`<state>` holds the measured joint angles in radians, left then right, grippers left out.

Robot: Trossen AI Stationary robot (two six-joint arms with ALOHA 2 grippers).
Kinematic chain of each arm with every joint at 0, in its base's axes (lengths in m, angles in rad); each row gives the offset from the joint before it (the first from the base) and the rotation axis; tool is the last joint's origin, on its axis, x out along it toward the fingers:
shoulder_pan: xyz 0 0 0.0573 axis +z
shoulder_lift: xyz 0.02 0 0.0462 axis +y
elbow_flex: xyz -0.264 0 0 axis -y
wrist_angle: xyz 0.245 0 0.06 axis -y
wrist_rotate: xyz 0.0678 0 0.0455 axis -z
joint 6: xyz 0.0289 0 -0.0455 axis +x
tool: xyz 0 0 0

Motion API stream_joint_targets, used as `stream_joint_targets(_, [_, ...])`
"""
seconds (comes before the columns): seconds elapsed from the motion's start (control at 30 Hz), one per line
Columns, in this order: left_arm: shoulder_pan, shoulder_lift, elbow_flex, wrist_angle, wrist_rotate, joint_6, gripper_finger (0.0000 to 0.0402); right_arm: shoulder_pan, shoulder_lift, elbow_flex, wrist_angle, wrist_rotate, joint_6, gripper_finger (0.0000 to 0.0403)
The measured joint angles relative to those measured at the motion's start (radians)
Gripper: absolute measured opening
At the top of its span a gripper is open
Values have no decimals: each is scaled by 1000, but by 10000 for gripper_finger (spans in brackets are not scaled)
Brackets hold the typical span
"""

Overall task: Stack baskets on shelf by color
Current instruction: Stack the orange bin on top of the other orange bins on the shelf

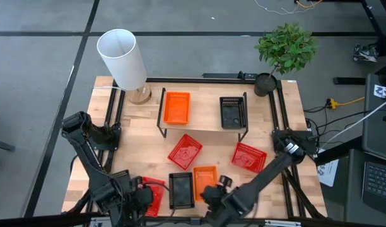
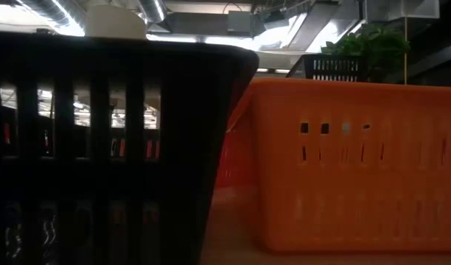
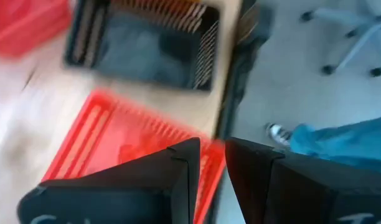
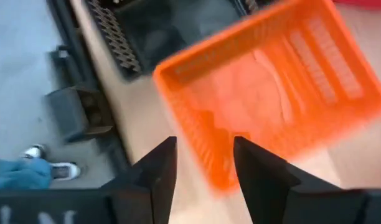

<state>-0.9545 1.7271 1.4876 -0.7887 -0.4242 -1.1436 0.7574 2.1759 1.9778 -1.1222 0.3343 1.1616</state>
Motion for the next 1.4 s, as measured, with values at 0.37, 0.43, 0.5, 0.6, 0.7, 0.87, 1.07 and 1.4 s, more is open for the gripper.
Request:
stream_joint_targets(0.37, [255, 121, 0, 576, 212, 417, 101, 210, -1, 269, -449, 141, 749, 124])
stream_joint_targets(0.43, [298, 142, 0, 642, 247, 460, 115, 240, -3, 280, -440, 187, 806, 121])
stream_joint_targets(0.5, [335, 164, 0, 695, 272, 496, 129, 260, -3, 279, -441, 202, 855, 119])
stream_joint_targets(0.6, [376, 220, 0, 741, 306, 496, 142, 284, 0, 278, -441, 176, 902, 119])
stream_joint_targets(0.7, [395, 280, 0, 780, 339, 464, 145, 301, -1, 278, -442, 75, 958, 119])
stream_joint_targets(0.87, [392, 339, 0, 785, 329, 449, 145, 305, -1, 286, -449, -258, 1093, 119])
stream_joint_targets(1.07, [394, 369, 0, 772, 237, 504, 144, 306, -1, 285, -449, -354, 1111, 119])
stream_joint_targets(1.4, [383, 367, 1, 745, 190, 570, 144, 305, -1, 285, -449, -293, 1054, 119])
